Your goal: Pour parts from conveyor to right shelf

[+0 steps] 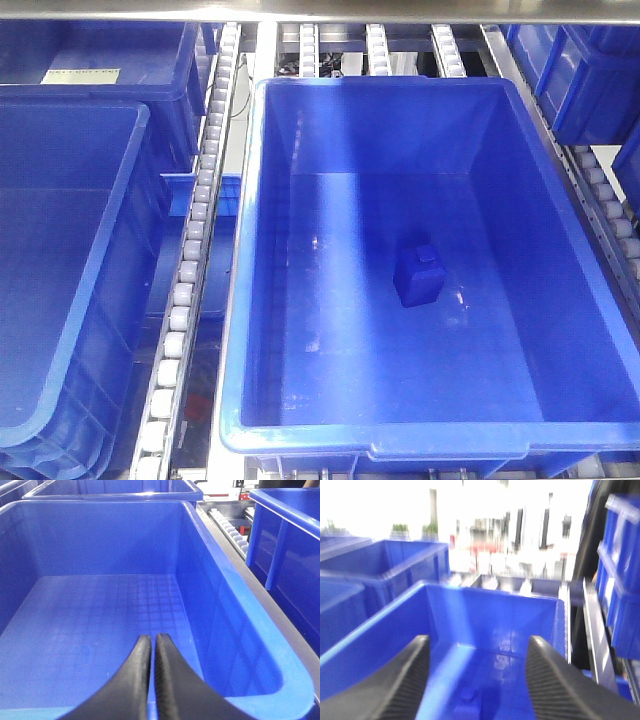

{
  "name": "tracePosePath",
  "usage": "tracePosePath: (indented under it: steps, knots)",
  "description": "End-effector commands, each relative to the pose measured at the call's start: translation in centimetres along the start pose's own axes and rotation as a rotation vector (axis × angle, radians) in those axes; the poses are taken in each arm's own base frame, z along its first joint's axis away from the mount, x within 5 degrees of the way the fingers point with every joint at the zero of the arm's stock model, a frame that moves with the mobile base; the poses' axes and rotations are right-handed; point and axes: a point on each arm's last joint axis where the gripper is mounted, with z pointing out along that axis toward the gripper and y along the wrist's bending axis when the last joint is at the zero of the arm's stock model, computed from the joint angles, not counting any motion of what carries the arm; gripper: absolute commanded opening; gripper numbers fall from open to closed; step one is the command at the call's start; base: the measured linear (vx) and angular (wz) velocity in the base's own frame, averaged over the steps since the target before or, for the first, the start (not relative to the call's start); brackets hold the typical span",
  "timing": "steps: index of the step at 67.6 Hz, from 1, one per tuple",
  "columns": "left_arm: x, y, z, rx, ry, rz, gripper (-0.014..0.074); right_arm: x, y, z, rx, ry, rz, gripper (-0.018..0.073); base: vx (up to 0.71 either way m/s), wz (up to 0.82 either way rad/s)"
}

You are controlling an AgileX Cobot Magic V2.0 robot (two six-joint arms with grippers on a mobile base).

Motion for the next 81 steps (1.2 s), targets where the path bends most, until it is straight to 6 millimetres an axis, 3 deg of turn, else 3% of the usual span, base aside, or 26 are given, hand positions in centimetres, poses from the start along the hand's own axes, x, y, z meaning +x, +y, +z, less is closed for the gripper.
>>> tracePosePath:
  steps: [1,13,25,81]
  knots:
    - [-1.3,-0.1,-0.2,0.008,-0.097,-0.008,-0.0006,0.5,0.0,-1.3,0.010,-0.084,0.001,0.0359,0.00,0.00]
    - [-1.3,-0.1,-0.2,0.008,-0.097,-0.008,-0.0006,1.4,0.0,-2.6,0.017,-0.173,-0.005,0.0232,0.00,0.00]
    - [-1.3,-0.1,-0.2,0.008,-0.097,-0.008,-0.0006,1.4,0.0,-2.6,0.017,-0.169,-0.005,-0.0016,0.00,0.00]
    - [-1.3,-0.1,-0.2,0.008,-0.096,-0.008,-0.0006,1.3,0.0,-2.7,0.019,-0.185,-0.004,-0.0009,0.00,0.00]
